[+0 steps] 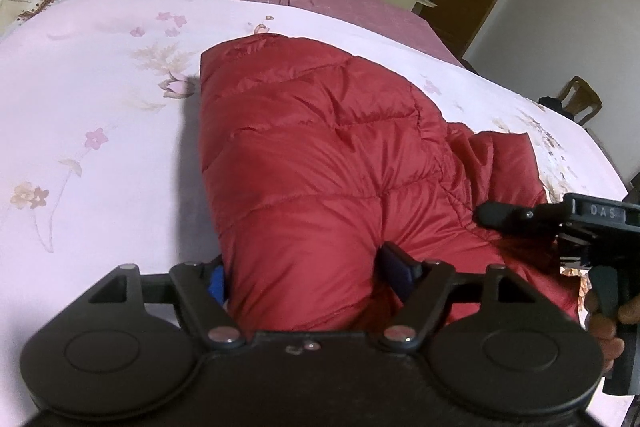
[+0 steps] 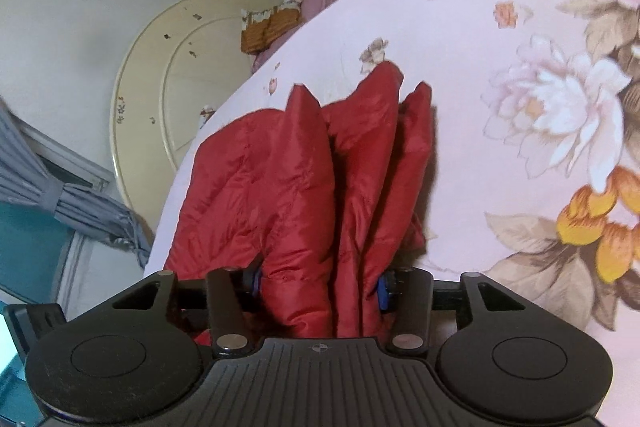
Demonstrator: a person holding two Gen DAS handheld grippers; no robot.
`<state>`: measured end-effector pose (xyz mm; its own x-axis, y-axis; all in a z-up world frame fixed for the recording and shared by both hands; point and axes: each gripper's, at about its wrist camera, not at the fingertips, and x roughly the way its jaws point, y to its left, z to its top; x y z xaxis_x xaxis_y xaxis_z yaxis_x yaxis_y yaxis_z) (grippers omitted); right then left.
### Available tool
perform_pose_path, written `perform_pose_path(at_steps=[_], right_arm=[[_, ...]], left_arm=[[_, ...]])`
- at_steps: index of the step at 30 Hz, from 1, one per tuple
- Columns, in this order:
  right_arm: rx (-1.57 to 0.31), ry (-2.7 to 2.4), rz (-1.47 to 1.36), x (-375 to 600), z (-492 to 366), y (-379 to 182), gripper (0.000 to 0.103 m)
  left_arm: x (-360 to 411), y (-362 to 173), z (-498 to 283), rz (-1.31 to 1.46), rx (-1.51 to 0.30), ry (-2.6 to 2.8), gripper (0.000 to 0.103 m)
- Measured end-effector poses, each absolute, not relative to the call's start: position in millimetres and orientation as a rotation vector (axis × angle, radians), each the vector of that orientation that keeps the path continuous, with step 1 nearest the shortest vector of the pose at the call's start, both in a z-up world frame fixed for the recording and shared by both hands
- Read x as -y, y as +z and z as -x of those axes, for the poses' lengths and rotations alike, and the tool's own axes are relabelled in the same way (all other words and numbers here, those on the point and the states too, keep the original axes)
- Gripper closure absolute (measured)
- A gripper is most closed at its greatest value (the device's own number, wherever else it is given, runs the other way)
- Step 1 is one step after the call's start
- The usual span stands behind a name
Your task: Fold large clothes
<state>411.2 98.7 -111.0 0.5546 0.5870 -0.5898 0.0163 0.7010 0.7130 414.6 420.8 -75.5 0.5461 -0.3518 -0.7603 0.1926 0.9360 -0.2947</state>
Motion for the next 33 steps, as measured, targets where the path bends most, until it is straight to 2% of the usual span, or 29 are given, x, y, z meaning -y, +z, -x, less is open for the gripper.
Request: perform_pose_path(at_steps=[10, 18, 23, 29, 33], right_arm=[[-0.858, 0.269, -0.607, -104, -388, -93, 0.054], [-0.732, 0.196, -0.499, -97, -361, -59, 0.054], [-0.665, 0.3, -0.327, -132, -326, -35, 0.054], [-0.743, 0.336, -0.071, -181, -299, -64, 0.054], [-0.826, 0.294, -0.081, -179, -302, -97, 0.054]], left_arm=[[-414, -47, -385, -0.01, -0.783, -0.291, 0.029], [-410, -42, -362, -0.065, -0.748, -0.343, 0.03], [-407, -47, -342, -0.054, -0.769, -0.371, 0.032], [-405, -60, -331, -0.07, -0.778, -0.357, 0.032], [-403, -67, -329, -0.093, -0.773, -0.356, 0.03]])
